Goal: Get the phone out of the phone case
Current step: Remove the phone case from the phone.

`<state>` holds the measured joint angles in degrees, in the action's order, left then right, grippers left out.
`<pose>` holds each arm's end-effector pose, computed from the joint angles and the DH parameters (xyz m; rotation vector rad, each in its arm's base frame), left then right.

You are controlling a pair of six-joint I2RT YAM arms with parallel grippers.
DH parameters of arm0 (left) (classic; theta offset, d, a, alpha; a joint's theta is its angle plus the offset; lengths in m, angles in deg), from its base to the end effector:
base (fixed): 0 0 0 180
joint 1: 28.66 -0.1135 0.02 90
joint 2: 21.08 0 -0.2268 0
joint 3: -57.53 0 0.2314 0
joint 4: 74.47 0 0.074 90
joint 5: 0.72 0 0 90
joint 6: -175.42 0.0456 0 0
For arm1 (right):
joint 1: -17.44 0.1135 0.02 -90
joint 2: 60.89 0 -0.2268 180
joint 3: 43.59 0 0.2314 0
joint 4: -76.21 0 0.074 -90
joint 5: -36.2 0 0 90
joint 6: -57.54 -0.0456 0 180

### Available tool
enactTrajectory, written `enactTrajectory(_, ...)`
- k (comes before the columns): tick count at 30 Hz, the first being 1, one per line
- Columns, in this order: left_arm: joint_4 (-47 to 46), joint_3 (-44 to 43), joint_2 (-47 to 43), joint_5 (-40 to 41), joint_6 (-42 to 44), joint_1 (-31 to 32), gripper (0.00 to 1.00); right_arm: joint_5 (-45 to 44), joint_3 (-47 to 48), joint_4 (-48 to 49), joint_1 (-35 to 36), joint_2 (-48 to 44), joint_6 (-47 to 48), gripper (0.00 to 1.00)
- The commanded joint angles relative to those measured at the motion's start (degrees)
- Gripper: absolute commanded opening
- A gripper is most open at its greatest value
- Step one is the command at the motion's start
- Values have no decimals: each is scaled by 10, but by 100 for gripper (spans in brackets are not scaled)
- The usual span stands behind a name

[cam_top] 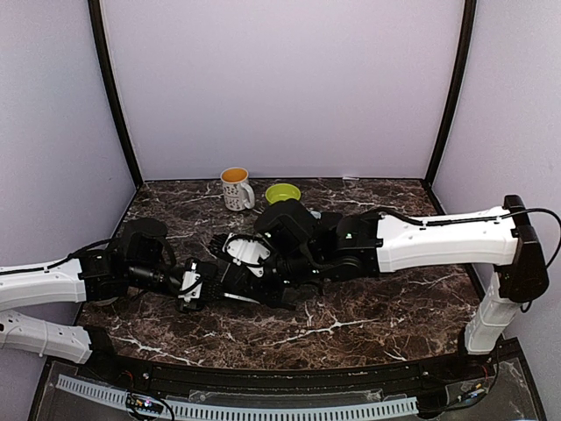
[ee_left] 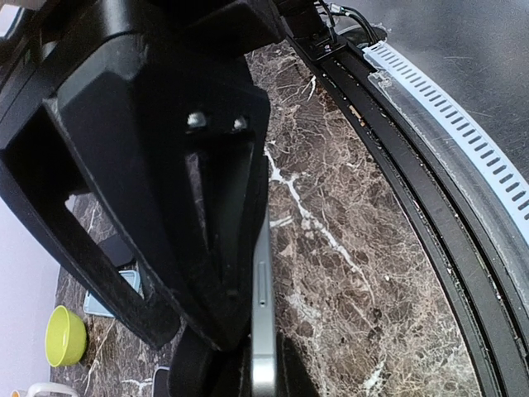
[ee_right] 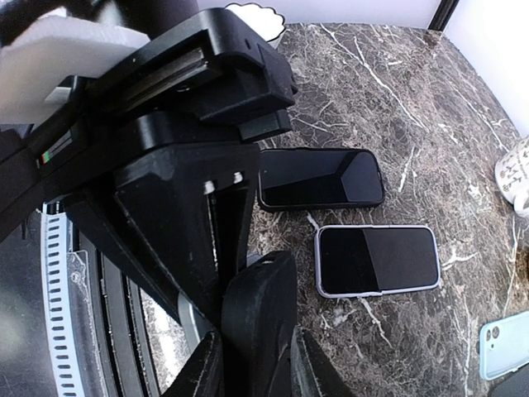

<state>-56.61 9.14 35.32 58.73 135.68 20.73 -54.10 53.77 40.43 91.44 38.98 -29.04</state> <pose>0.1292 -0.1863 0.2207 1.7185 1.0109 -0.5273 0.1061 0.3690 0.2527 -1.4503 1.8144 0.6453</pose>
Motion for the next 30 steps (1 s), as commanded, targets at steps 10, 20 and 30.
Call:
enactTrajectory(10,-93,-13,-18,-40,-4,3,0,-24,12,-31,21,28,13,27)
enactTrajectory(20,-94,-10,-22,-20,2,4,0,32,-28,0,21,9,-17,17)
enactTrajectory(30,-111,-5,-29,28,11,4,0,42,-57,6,21,-7,-34,12)
